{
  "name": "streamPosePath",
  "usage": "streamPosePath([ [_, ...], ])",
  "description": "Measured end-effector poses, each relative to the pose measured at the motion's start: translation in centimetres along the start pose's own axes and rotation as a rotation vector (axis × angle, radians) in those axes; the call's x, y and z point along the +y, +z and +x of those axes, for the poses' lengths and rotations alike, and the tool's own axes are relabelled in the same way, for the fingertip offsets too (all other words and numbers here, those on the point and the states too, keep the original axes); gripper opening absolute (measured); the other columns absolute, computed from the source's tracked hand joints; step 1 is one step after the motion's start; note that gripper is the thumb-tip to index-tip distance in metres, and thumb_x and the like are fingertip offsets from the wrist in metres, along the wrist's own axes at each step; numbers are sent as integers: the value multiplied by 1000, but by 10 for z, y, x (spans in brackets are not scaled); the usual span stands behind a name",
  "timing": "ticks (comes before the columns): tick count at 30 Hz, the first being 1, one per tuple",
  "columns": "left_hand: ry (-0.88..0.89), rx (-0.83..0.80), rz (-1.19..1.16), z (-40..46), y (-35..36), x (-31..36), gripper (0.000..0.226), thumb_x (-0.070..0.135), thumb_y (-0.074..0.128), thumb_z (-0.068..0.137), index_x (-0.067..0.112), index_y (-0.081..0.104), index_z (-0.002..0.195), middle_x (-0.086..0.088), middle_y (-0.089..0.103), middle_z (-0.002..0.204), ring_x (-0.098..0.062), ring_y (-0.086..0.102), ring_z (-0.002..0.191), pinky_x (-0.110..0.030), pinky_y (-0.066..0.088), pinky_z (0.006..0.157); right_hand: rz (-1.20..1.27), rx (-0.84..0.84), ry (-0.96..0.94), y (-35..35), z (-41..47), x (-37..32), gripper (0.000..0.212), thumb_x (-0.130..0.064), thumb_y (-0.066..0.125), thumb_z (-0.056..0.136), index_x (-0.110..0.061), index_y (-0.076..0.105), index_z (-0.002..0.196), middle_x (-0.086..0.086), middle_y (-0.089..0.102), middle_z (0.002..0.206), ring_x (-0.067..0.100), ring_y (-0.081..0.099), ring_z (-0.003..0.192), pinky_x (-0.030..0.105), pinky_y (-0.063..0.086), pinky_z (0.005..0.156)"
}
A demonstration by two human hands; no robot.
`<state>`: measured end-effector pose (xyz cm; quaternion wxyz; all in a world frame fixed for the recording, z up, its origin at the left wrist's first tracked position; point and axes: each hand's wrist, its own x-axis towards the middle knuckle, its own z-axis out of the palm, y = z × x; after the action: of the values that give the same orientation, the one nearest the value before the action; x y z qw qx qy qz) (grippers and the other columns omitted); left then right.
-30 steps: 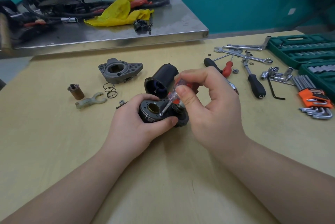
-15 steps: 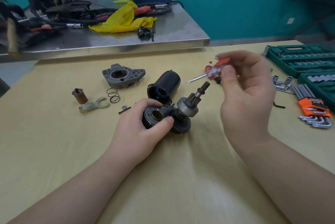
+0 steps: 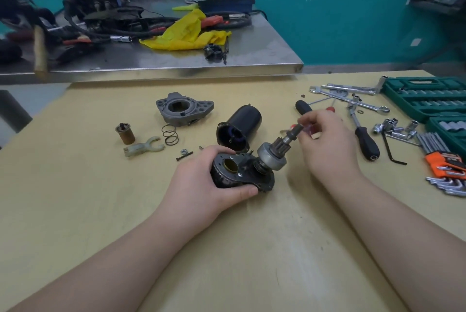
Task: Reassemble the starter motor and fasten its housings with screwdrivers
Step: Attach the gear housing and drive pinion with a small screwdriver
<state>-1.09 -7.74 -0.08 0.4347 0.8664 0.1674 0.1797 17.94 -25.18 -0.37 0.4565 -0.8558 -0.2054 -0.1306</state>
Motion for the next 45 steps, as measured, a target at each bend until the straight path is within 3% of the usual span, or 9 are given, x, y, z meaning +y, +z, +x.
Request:
streamPosePath([
  [6,-109,86,-260,-1,-6,-2,57,50,103,59,38,73,107,23,78,99,4,74,89,-11,53,73,-151,-125,-31,-1,-1,3,21,-9,71,97,-30,67,98,-5,57,110,13,55,93,20,37,79],
  [11,-215,147,-1031,7,-30,0,52,32,90,76,8,70,117,-13,75,91,-22,72,75,-27,57,63,-227,-220,11,1,-7,4,26,-7,64,100,-32,69,105,-8,51,115,14,53,96,30,41,86],
  [14,-195,104,-1382,11,-49,-3,36,33,91,74,13,82,102,-11,73,96,-21,70,78,-26,60,68,-280,-241,8,3,-10,3,24,-11,63,101,-32,69,109,-9,48,116,13,51,100,34,44,86],
  [20,-197,-12,-1785,16,-69,-10,71,51,103,55,8,79,106,-6,67,90,-19,67,77,-24,60,65,-342,-249,0,2,-17,1,21,-16,62,101,-30,72,113,-4,52,118,27,58,113,47,51,100],
  [25,-205,-67,-1816,16,-70,-14,63,52,95,63,9,76,104,-3,61,87,-16,64,73,-23,58,61,-304,-153,-63,0,-22,-4,17,-17,66,98,-28,75,109,-9,53,115,25,51,120,46,46,103],
  [31,-232,-114,-1720,11,-56,-12,91,41,108,51,9,69,127,-8,65,92,-20,67,75,-26,61,61,16,-141,-241,1,-46,-29,21,-10,73,95,-27,74,107,-17,65,110,6,56,113,28,43,98],
  [36,-261,-166,-1542,4,-44,-9,66,32,111,48,8,83,102,-13,71,91,-24,70,75,-29,61,64,459,-267,-147,0,-70,-57,23,-40,68,94,-35,72,116,-17,73,117,10,66,115,18,49,93],
  [41,-132,-266,-1151,-1,-35,-2,55,36,100,67,10,80,112,-12,70,93,-21,66,76,-28,55,64,855,-439,-58,-3,-77,-67,72,-67,68,93,-18,60,146,8,69,140,32,61,134,50,50,109],
  [45,-202,-238,-1034,-3,-27,-2,67,24,93,70,-4,68,125,-21,70,93,-26,67,73,-31,55,61,887,-485,-7,-7,-74,-66,77,-69,70,91,-18,60,148,10,69,142,32,62,136,64,39,118],
])
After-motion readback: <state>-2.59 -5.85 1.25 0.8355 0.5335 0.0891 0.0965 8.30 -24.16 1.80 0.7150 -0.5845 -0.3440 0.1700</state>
